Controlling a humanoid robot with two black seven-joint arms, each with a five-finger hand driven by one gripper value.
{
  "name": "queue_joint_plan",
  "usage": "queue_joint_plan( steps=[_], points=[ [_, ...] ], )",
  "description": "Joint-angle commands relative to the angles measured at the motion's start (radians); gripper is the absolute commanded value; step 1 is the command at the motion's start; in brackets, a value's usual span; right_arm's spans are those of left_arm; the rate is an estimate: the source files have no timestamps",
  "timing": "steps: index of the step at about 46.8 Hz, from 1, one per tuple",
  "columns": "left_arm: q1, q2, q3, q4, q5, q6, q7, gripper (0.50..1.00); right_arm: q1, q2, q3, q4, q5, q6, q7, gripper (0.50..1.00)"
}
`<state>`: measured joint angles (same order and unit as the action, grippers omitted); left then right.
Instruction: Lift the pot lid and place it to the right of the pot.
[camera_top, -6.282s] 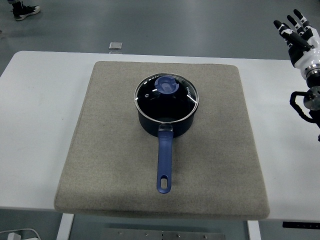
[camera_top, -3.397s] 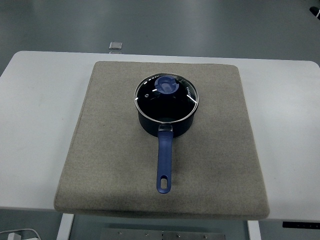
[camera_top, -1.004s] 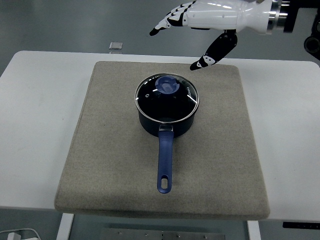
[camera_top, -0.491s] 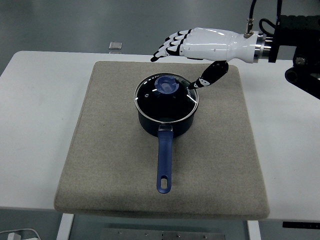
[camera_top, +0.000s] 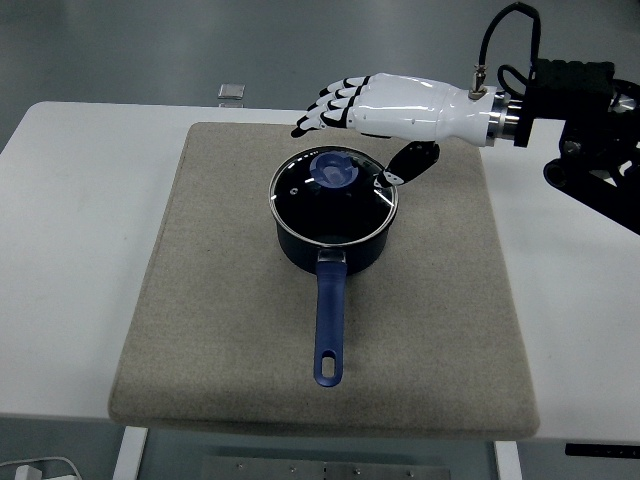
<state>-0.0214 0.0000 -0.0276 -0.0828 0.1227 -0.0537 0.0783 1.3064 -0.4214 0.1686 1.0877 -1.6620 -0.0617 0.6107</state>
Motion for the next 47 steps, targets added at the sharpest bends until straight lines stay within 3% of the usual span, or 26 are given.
queue_joint_plan(
  steps=[1,20,47],
  points=[
    [0.000,0.000,0.000,0.000,0.000,0.000,0.000,1.000,-0.009,0.001,0.000,-0.006,-0.021,-0.023,0.000,0.934],
    [0.000,0.000,0.000,0.000,0.000,0.000,0.000,1.000,-0.041,0.029,0.000,-0.031,-0.025,-0.044,0.000,0.934],
    [0.000,0.000,0.000,0.000,0.000,0.000,0.000,1.000,-0.064,0.092,-0.003,-0.100,-0.064,-0.118,0.000,0.936]
  ],
)
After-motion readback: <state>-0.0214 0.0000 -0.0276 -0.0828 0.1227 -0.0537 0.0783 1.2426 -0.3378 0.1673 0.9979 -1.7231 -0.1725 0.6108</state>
